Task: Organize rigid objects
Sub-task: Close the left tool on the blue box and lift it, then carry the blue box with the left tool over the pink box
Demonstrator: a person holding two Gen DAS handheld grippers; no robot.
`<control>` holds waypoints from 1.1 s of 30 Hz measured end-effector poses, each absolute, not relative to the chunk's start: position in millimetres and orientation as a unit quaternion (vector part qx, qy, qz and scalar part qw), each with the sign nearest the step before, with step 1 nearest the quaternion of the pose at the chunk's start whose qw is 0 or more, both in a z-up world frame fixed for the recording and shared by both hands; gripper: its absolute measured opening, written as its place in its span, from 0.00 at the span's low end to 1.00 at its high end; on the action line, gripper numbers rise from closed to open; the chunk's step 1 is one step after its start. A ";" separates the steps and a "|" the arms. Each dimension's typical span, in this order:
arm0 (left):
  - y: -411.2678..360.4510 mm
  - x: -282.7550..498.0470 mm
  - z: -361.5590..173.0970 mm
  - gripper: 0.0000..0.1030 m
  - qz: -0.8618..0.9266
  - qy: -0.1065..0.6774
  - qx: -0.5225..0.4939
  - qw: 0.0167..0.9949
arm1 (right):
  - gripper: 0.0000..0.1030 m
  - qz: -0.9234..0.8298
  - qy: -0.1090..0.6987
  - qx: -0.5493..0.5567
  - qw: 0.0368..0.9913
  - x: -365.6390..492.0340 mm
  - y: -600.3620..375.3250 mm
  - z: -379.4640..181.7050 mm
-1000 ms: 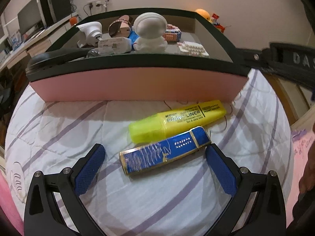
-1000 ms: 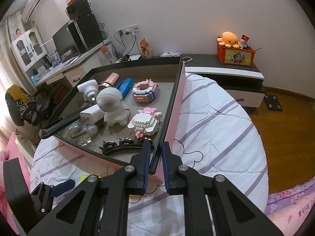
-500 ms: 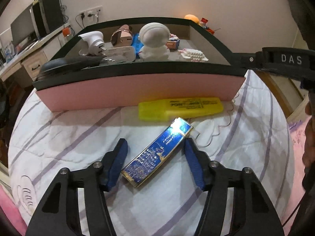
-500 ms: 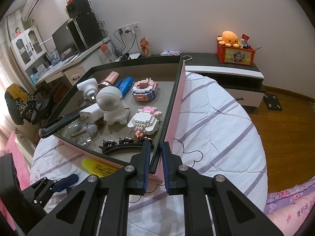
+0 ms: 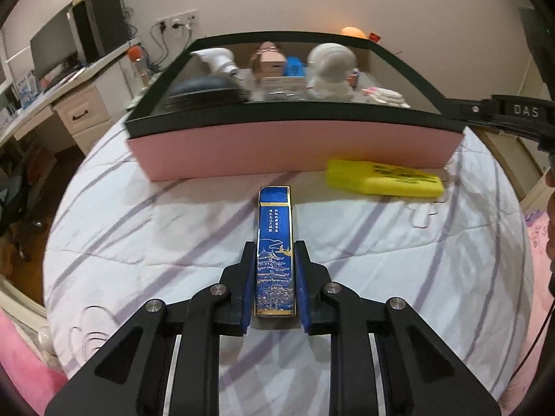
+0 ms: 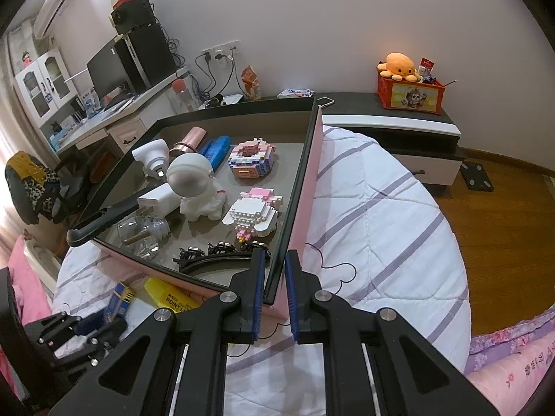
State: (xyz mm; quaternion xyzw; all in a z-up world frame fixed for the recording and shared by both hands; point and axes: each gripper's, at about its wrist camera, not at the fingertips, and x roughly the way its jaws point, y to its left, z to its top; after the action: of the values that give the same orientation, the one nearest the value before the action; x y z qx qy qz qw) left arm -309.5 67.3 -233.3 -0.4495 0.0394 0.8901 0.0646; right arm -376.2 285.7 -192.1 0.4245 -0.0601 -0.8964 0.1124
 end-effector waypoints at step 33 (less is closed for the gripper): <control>42.9 -321.6 -141.0 0.20 0.925 0.065 -0.363 0.094 | 0.11 -0.899 -0.051 0.423 0.104 -374.7 283.2 -192.2</control>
State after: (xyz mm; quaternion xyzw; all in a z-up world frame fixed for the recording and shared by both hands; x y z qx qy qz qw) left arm -321.6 42.9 -141.0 -0.3631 0.0651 0.9247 0.0942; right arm -374.7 283.2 -192.2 0.4234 -0.0512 -0.8985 0.1037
